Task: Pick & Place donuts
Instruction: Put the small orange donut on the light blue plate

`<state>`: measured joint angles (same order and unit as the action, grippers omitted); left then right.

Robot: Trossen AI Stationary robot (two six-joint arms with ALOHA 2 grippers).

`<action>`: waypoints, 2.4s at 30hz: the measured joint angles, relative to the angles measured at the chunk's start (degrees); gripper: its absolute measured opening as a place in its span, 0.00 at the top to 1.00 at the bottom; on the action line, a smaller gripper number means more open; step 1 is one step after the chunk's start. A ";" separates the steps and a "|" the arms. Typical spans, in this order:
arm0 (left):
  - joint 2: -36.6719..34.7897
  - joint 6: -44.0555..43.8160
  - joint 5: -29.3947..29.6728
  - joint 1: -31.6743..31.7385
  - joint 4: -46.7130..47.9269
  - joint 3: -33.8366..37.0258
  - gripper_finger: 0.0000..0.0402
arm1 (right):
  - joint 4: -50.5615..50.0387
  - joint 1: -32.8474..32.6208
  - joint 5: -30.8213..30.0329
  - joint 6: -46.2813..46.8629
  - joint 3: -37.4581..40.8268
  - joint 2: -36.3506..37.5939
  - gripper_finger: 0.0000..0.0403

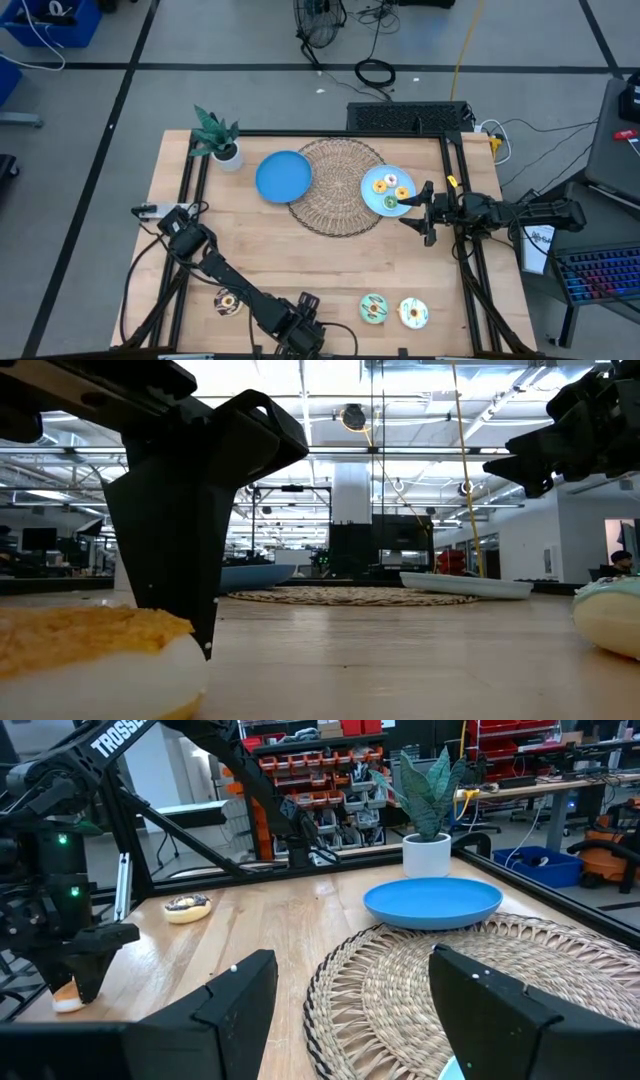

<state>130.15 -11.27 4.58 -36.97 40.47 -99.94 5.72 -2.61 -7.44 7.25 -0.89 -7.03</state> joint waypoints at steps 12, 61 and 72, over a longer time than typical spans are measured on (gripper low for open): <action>-0.62 4.23 -2.86 1.11 -0.12 0.03 0.68 | 0.00 0.00 0.00 0.02 0.00 0.00 0.40; -17.26 30.91 0.69 42.06 -56.67 0.00 0.67 | 0.01 -0.01 0.00 0.00 0.01 -0.01 0.40; -11.50 23.09 -0.59 45.71 -50.69 -10.19 0.67 | 0.02 -0.02 0.02 0.00 0.02 0.00 0.40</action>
<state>118.65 11.82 3.99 8.73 -10.23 -110.13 5.74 -2.63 -7.43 7.25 -0.87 -7.03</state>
